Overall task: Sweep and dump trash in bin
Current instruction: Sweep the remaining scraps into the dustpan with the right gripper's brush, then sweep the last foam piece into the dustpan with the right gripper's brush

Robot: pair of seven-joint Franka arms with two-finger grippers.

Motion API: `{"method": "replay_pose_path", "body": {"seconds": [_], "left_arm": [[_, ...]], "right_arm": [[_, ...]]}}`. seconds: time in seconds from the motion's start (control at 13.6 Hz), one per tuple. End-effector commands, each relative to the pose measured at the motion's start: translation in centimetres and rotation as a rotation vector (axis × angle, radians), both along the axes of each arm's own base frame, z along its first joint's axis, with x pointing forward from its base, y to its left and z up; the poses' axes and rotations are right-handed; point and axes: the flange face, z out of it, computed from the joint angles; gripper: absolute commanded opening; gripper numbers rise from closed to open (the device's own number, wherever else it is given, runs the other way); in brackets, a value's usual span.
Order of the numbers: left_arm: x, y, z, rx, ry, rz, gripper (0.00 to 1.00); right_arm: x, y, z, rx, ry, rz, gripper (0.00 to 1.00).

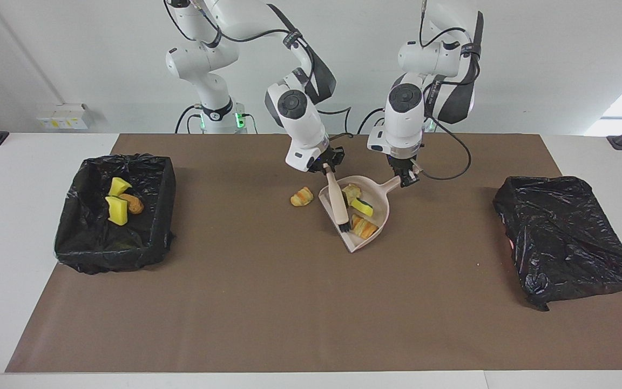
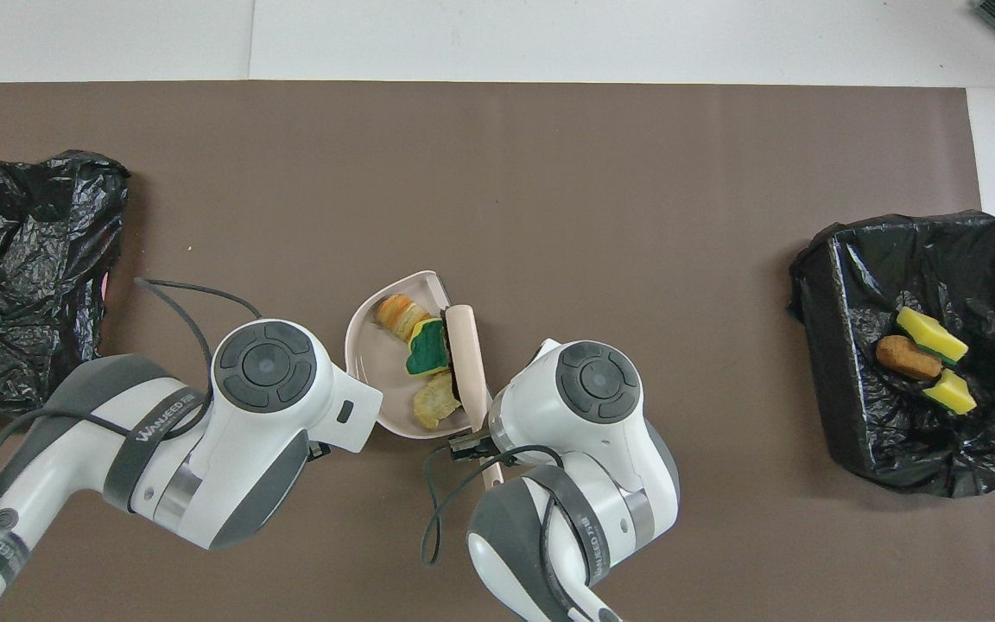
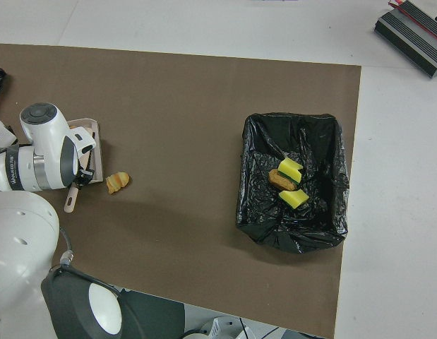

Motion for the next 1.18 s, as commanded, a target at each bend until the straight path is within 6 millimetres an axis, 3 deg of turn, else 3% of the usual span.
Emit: {"method": "replay_pose_path", "body": {"seconds": [0.0, 0.22, 0.37, 0.73, 0.95, 1.1], "left_arm": [[-0.6, 0.0, 0.1, -0.021, -0.021, 0.027, 0.0], [-0.6, 0.0, 0.1, -0.02, -0.02, 0.024, 0.0], [-0.9, 0.0, 0.2, -0.013, -0.006, 0.002, 0.0], [-1.7, -0.5, 0.1, -0.013, 0.045, -0.182, 0.0], [-1.8, -0.5, 0.0, -0.012, 0.044, -0.172, 0.0], [-1.8, -0.5, 0.0, -0.012, 0.042, -0.168, 0.0]], "right_arm": [[0.9, -0.7, 2.9, -0.016, 0.084, -0.056, 0.0], [1.5, -5.8, 5.1, -0.142, 0.119, -0.064, 0.0], [0.1, -7.6, 5.3, -0.274, 0.143, -0.06, 0.0], [-6.2, -13.0, 1.6, -0.405, 0.173, -0.115, 0.0], [-7.1, -11.9, -0.4, -0.415, 0.183, -0.179, 0.0], [-7.3, -9.0, -1.0, -0.335, 0.153, -0.156, 0.0]]}}
